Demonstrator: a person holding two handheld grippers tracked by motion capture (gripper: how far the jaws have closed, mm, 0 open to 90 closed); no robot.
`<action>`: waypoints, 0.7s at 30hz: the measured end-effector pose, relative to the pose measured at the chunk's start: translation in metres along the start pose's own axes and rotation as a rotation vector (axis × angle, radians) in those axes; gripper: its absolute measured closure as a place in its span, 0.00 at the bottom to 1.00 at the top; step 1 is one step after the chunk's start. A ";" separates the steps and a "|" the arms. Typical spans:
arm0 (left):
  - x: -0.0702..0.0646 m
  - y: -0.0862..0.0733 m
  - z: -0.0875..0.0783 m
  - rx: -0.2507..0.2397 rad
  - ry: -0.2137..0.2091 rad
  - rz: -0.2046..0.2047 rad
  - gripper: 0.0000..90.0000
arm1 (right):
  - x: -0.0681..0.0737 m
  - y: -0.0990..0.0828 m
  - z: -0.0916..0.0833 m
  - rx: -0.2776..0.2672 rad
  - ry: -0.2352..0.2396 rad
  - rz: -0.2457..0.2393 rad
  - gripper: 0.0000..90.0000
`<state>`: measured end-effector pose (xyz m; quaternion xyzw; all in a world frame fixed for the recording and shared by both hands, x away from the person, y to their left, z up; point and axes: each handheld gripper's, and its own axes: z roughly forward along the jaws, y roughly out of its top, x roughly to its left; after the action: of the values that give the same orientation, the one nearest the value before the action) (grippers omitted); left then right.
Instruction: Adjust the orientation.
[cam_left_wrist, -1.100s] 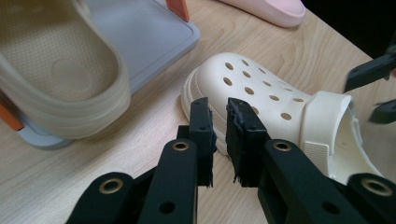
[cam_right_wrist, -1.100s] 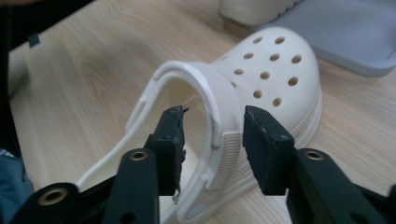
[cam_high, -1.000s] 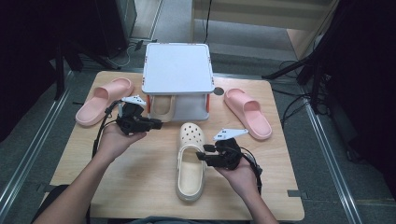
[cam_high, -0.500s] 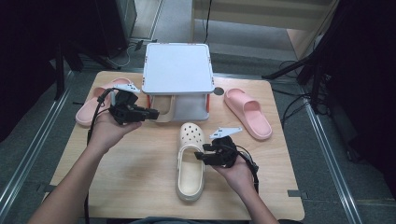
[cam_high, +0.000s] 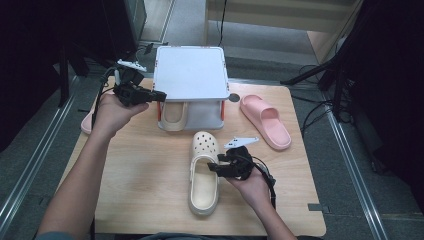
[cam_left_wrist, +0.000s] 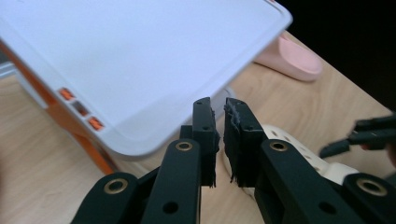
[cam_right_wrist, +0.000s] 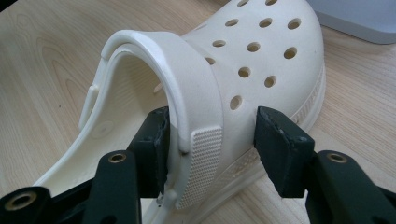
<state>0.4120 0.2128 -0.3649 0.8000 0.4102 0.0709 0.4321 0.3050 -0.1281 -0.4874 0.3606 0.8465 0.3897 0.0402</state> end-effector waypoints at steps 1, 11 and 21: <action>0.003 0.000 0.001 -0.001 0.004 -0.005 0.92 | 0.000 0.000 0.000 -0.001 -0.002 -0.001 0.53; 0.023 -0.003 0.006 -0.016 0.043 -0.024 0.97 | 0.001 -0.002 0.000 -0.011 -0.007 0.008 0.53; 0.022 -0.003 0.015 0.004 0.093 0.010 0.99 | 0.002 -0.001 0.001 -0.013 -0.020 0.023 0.55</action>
<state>0.4315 0.2197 -0.3816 0.7988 0.4258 0.1095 0.4106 0.3030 -0.1272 -0.4884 0.3737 0.8393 0.3920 0.0464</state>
